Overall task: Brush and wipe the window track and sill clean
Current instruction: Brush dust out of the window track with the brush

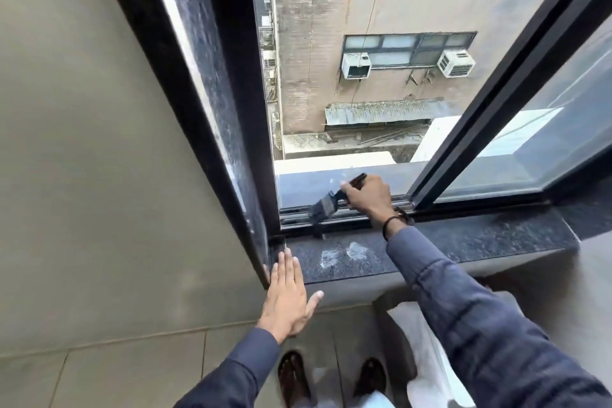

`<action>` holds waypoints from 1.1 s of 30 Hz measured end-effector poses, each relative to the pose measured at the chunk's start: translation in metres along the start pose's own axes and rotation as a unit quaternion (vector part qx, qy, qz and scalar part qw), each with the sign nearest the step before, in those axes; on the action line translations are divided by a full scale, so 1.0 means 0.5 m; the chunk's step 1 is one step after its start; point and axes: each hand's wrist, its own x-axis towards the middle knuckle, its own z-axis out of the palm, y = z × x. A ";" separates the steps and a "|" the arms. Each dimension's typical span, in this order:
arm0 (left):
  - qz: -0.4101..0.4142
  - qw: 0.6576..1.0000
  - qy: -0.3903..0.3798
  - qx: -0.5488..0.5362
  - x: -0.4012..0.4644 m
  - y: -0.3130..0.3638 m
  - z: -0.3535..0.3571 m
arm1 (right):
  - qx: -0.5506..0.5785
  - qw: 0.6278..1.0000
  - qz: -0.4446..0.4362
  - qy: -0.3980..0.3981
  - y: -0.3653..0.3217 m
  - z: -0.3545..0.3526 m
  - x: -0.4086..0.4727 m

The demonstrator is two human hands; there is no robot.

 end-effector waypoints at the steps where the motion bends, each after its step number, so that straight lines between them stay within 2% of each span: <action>1: 0.000 1.000 -0.003 -0.002 0.000 0.000 -0.001 | -0.047 0.999 -0.007 0.018 0.007 -0.015 0.002; 5: 0.000 1.000 -0.004 0.004 0.001 0.001 -0.004 | -0.218 0.969 -0.032 0.114 0.040 -0.064 0.011; 7: 0.000 1.000 0.000 0.003 0.002 0.000 -0.001 | -0.180 0.979 -0.042 0.090 0.016 -0.041 0.004; 10: 0.001 1.000 0.006 0.003 0.004 -0.001 0.003 | -0.035 0.999 -0.029 -0.012 -0.029 0.011 -0.001; 11: 0.001 1.000 0.004 0.001 0.004 -0.002 0.003 | -0.011 0.999 -0.025 -0.022 -0.033 0.015 0.000; 13: 0.001 1.000 0.002 -0.005 0.004 -0.003 0.005 | -0.066 0.997 -0.039 -0.001 -0.023 -0.004 0.002; 15: 0.001 1.000 0.003 -0.009 0.003 -0.004 0.004 | -0.164 0.984 -0.048 0.056 0.004 -0.037 0.005; 17: 0.001 1.000 0.006 -0.008 0.001 -0.002 0.004 | -0.216 0.971 -0.050 0.092 0.027 -0.056 0.008; 19: -0.001 1.000 0.006 -0.005 0.000 0.000 0.003 | -0.174 0.980 -0.046 0.082 0.022 -0.044 0.004; 21: -0.001 1.000 0.005 0.000 0.000 -0.003 0.002 | -0.072 0.997 -0.019 0.036 -0.001 -0.012 -0.001; 24: 0.000 1.000 0.006 0.007 -0.001 -0.005 0.001 | 0.016 1.000 -0.001 0.007 -0.004 0.008 0.005; 27: 0.000 1.000 0.006 0.013 0.001 0.000 -0.002 | -0.104 0.992 -0.015 0.068 0.044 -0.061 0.014; 30: -0.002 1.000 0.008 0.013 -0.003 0.004 -0.002 | -0.221 0.965 -0.021 0.138 0.109 -0.127 0.030; 33: -0.002 1.000 0.006 0.000 -0.002 0.002 0.000 | -0.206 0.968 -0.023 0.144 0.112 -0.108 0.024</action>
